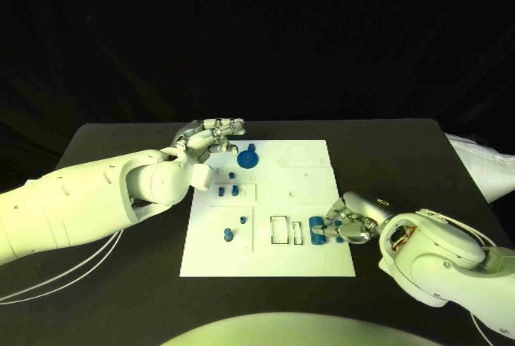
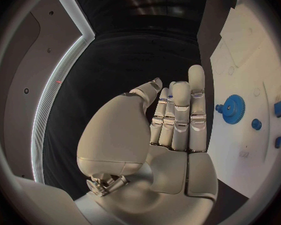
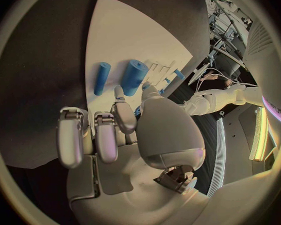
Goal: Assemble the parts on the task board
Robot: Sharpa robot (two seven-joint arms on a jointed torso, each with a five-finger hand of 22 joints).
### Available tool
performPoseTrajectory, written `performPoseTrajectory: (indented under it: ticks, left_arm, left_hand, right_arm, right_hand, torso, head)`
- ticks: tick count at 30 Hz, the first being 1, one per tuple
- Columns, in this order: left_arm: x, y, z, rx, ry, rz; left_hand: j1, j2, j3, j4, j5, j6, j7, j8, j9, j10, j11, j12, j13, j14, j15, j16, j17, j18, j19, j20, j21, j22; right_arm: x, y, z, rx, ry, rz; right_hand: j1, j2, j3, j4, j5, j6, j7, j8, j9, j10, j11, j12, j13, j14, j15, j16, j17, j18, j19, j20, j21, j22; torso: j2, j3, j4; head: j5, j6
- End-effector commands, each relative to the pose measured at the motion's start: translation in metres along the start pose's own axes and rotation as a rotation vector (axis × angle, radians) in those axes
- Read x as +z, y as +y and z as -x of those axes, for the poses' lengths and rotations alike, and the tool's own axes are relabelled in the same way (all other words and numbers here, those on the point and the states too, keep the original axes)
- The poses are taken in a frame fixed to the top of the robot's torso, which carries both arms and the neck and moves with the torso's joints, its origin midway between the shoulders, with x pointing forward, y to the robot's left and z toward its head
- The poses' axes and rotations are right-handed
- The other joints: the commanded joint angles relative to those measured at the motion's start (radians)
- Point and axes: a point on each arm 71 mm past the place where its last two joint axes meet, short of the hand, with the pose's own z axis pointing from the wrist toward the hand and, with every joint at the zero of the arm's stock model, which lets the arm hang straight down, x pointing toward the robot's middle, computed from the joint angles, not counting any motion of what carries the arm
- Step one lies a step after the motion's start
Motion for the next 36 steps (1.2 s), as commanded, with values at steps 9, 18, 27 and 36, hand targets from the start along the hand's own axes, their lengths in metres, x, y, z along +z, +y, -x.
performPoseTrajectory:
  ticks: [9, 18, 27, 36]
  left_arm:
    - [0.000, 0.000, -0.002, -0.003, 0.020, -0.005]
    - [0.000, 0.000, -0.002, -0.003, 0.021, -0.004]
    - [0.000, 0.000, -0.002, -0.004, 0.022, -0.002]
    - [-0.001, -0.001, -0.002, -0.006, 0.028, -0.005]
  left_hand:
    - [0.001, 0.000, 0.000, -0.005, 0.006, -0.008, 0.001, 0.007, 0.001, -0.006, 0.003, 0.004, 0.001, -0.006, -0.001, -0.003, -0.001, 0.010, 0.000, 0.005, -0.001, 0.002]
    - [0.001, 0.000, 0.000, -0.005, 0.006, -0.008, 0.001, 0.007, 0.001, -0.006, 0.003, 0.004, 0.001, -0.006, -0.001, -0.003, -0.001, 0.010, 0.000, 0.005, -0.001, 0.002]
    - [0.002, 0.000, 0.001, -0.006, 0.007, -0.009, 0.001, 0.008, 0.001, -0.008, 0.003, 0.006, 0.001, -0.007, -0.001, -0.002, -0.001, 0.011, -0.001, 0.006, -0.001, 0.002]
    - [0.001, 0.000, 0.000, -0.005, 0.007, -0.009, 0.001, 0.009, 0.001, -0.008, 0.003, 0.007, 0.001, -0.007, -0.001, -0.002, -0.002, 0.010, -0.001, 0.006, -0.001, 0.002]
  right_arm:
    - [0.008, -0.001, -0.020, -0.050, 0.064, -0.009]
    - [0.011, -0.003, -0.021, -0.039, 0.047, -0.021]
    - [0.005, 0.004, -0.013, 0.108, -0.050, -0.019]
    - [-0.004, 0.020, -0.003, 0.277, -0.090, 0.003]
  right_hand:
    - [0.026, 0.008, -0.011, -0.002, 0.017, -0.006, 0.000, 0.012, 0.006, 0.078, 0.000, 0.304, 0.362, 0.091, 0.010, 0.005, 0.195, -0.006, 0.000, 0.005, 0.003, 0.059]
    - [0.060, 0.041, -0.009, -0.007, 0.056, 0.000, -0.002, 0.025, 0.016, 0.077, -0.002, 0.302, 0.363, 0.091, 0.009, 0.005, 0.195, -0.006, -0.001, 0.005, 0.004, 0.060]
    - [0.081, 0.072, -0.003, -0.002, 0.175, 0.019, -0.015, 0.039, 0.033, 0.076, -0.013, 0.296, 0.360, 0.091, -0.001, 0.005, 0.195, -0.005, -0.001, -0.003, 0.003, 0.060]
    - [0.043, 0.051, -0.035, 0.011, 0.282, 0.016, -0.014, 0.037, 0.046, 0.077, -0.014, 0.295, 0.363, 0.091, -0.002, 0.005, 0.196, -0.004, -0.002, -0.006, 0.001, 0.056]
  torso:
    - [0.000, -0.0005, 0.0038]
    - [-0.001, -0.0011, 0.0040]
    - [0.000, -0.0012, 0.0051]
    - [0.000, -0.0023, 0.0065]
  head:
    - [0.002, -0.005]
    - [0.002, -0.005]
    - [0.003, -0.005]
    - [0.003, -0.007]
